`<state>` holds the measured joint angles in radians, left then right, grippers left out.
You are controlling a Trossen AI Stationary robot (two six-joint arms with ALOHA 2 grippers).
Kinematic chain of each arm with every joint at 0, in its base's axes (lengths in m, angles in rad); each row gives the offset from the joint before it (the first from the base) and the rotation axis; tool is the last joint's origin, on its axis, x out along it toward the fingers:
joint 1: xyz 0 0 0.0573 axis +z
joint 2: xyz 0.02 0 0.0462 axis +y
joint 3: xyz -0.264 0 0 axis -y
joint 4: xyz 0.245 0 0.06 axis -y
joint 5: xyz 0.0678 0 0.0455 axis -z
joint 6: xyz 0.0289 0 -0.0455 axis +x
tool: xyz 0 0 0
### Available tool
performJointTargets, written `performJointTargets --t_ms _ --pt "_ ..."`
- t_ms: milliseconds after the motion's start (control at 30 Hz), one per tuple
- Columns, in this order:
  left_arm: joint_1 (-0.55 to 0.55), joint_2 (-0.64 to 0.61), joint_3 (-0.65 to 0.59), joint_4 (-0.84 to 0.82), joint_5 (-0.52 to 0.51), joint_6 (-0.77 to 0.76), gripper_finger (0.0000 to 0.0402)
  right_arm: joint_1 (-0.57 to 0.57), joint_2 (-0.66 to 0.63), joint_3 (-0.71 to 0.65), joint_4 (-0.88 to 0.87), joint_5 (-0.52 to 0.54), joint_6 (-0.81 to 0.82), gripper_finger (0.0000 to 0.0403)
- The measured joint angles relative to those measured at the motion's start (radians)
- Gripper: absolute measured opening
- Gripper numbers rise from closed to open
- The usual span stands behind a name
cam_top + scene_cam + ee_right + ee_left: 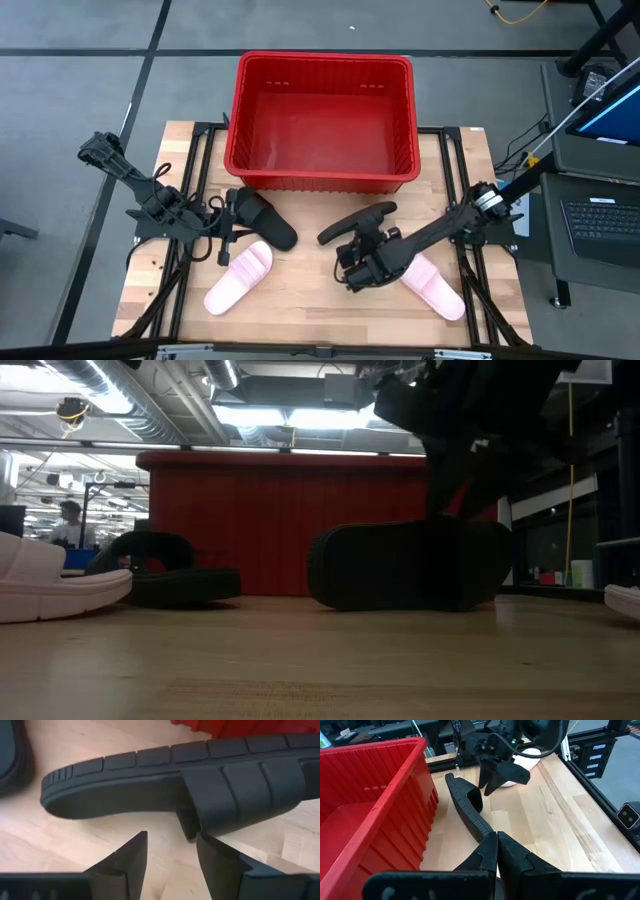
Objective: Pick and place slides into bin
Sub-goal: Put the right black slide into the red bin
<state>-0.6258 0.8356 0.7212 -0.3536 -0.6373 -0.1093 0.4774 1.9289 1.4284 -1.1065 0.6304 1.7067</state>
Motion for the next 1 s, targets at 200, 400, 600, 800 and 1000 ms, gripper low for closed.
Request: performJointTargets --t_ms 200,400,600,800,1000 --pt "0.000 0.000 0.000 -0.006 0.000 0.000 0.0004 -0.033 0.000 0.000 -0.025 -0.004 0.018 0.0163" --pt "0.000 0.000 0.000 -0.006 0.000 0.000 0.0004 -0.042 0.000 0.000 -0.029 -0.035 0.018 0.0162" --pt "0.000 0.000 0.000 -0.006 0.000 0.000 0.0004 -0.042 0.000 -0.023 -0.081 -0.078 0.059 0.0162" --pt "0.000 0.000 0.000 -0.006 0.000 0.000 0.0004 -0.042 0.000 -0.092 -0.057 -0.101 0.074 0.0162" --pt "0.000 0.000 0.000 -0.006 0.000 0.000 0.0004 -0.042 0.000 -0.155 0.034 -0.078 0.069 0.0162"
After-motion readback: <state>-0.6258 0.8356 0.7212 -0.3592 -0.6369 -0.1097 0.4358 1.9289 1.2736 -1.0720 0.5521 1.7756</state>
